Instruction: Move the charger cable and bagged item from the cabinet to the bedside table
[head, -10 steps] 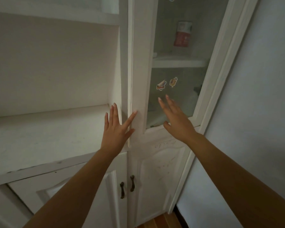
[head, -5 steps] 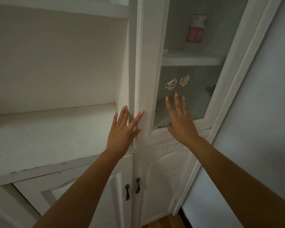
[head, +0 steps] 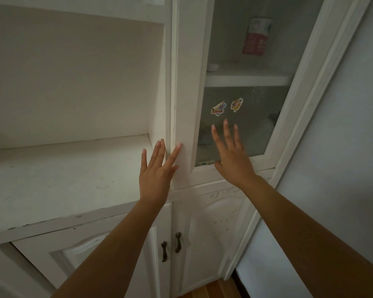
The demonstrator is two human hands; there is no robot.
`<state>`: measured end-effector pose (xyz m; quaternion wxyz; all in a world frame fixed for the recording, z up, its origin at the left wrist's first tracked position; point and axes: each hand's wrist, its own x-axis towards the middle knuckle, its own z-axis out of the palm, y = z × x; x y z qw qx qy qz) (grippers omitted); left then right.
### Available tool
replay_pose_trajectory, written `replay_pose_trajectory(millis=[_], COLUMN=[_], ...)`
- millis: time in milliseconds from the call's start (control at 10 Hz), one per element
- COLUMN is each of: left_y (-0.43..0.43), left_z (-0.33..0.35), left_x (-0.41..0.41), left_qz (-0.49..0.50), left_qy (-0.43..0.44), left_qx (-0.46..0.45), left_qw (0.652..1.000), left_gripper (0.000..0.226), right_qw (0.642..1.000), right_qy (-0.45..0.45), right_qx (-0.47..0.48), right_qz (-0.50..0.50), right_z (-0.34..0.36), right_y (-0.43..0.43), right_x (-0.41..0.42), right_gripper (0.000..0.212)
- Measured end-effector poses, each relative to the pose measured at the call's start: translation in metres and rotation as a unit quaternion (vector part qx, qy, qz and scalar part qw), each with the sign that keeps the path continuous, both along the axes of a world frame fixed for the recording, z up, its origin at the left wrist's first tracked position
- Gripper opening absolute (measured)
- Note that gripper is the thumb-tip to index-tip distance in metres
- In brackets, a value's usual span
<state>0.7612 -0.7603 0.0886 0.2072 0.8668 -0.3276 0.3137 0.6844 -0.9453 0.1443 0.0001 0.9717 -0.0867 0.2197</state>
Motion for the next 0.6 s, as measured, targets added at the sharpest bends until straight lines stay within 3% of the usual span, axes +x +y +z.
replay_pose_trajectory(millis=[200,400,600], left_y=[0.003,0.009,0.019], left_z=[0.003,0.016,0.024], left_x=[-0.007,-0.030,-0.071], left_qz=[0.028,0.041,0.005], left_qy=[-0.001,0.072,0.090], left_qx=[0.032,0.103,0.081], left_qw=[0.999,0.991,0.993], left_gripper=[0.063,0.065,0.054], right_qw=[0.996,0.988,0.977], right_qy=[-0.017,-0.047,-0.092], right_qx=[0.083,0.135,0.173], right_qz=[0.019,0.053,0.080], right_z=[0.003,0.002,0.011], right_y=[0.001,0.009,0.009], right_x=[-0.021,-0.064,-0.112], right_gripper=[0.081,0.064,0.053])
